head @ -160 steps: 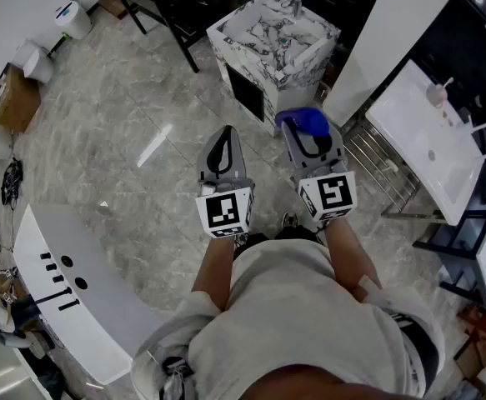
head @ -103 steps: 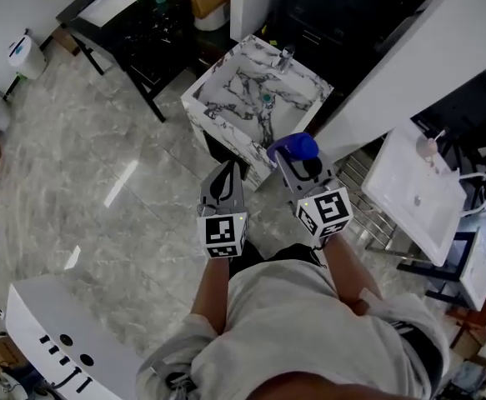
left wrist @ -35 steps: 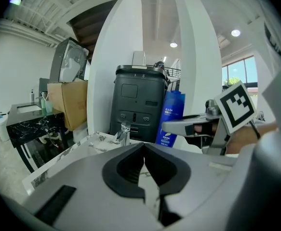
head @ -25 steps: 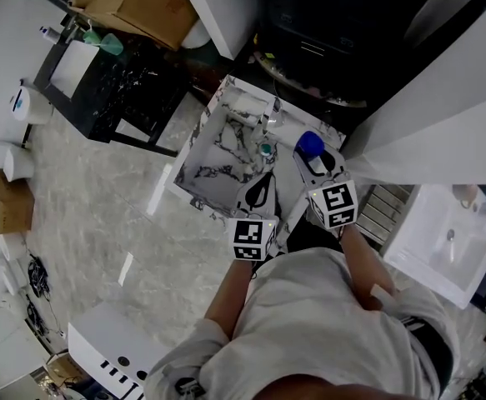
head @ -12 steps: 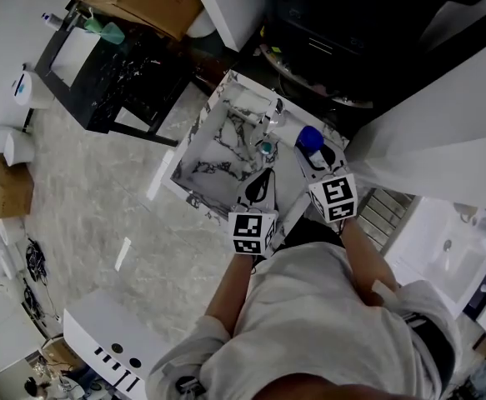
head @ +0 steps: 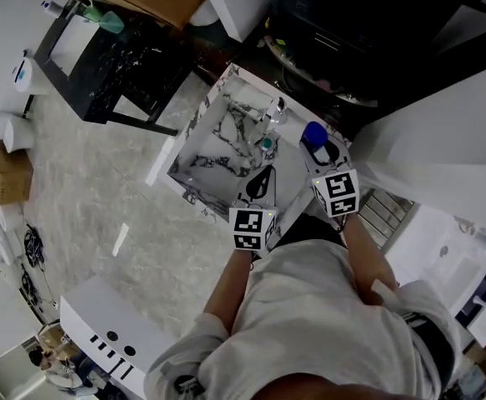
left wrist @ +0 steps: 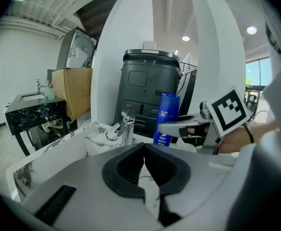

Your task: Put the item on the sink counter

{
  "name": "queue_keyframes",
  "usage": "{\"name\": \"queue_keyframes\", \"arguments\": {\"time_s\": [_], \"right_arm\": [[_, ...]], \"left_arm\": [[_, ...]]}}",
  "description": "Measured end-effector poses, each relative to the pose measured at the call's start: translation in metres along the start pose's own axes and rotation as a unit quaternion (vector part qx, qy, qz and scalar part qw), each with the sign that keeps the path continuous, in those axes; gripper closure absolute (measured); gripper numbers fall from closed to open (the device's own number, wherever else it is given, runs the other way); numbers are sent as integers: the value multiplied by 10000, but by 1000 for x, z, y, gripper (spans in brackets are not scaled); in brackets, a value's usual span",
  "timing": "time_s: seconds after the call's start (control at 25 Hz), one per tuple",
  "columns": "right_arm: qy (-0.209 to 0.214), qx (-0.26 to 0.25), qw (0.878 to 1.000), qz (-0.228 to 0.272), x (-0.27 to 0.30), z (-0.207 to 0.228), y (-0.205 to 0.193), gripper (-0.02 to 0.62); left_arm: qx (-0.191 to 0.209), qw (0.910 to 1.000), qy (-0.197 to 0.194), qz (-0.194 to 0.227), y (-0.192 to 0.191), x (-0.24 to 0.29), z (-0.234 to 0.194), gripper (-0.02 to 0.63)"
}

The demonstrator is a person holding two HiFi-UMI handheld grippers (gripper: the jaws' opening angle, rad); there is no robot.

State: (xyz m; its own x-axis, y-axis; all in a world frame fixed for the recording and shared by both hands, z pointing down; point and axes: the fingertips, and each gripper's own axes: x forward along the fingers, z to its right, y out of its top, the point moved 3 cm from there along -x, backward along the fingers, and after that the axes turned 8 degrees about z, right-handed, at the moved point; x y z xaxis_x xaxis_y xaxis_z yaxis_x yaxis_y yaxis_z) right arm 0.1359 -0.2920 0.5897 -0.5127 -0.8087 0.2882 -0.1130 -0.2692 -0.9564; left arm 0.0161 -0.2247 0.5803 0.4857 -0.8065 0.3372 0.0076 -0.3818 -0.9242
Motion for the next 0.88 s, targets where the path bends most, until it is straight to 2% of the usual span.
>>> {"name": "queue_keyframes", "arguments": {"time_s": [0.88], "right_arm": [[279, -52, 9984, -496, 46, 21, -29, 439]], "left_arm": [[-140, 9990, -29, -428, -13, 33, -8, 595]]}}
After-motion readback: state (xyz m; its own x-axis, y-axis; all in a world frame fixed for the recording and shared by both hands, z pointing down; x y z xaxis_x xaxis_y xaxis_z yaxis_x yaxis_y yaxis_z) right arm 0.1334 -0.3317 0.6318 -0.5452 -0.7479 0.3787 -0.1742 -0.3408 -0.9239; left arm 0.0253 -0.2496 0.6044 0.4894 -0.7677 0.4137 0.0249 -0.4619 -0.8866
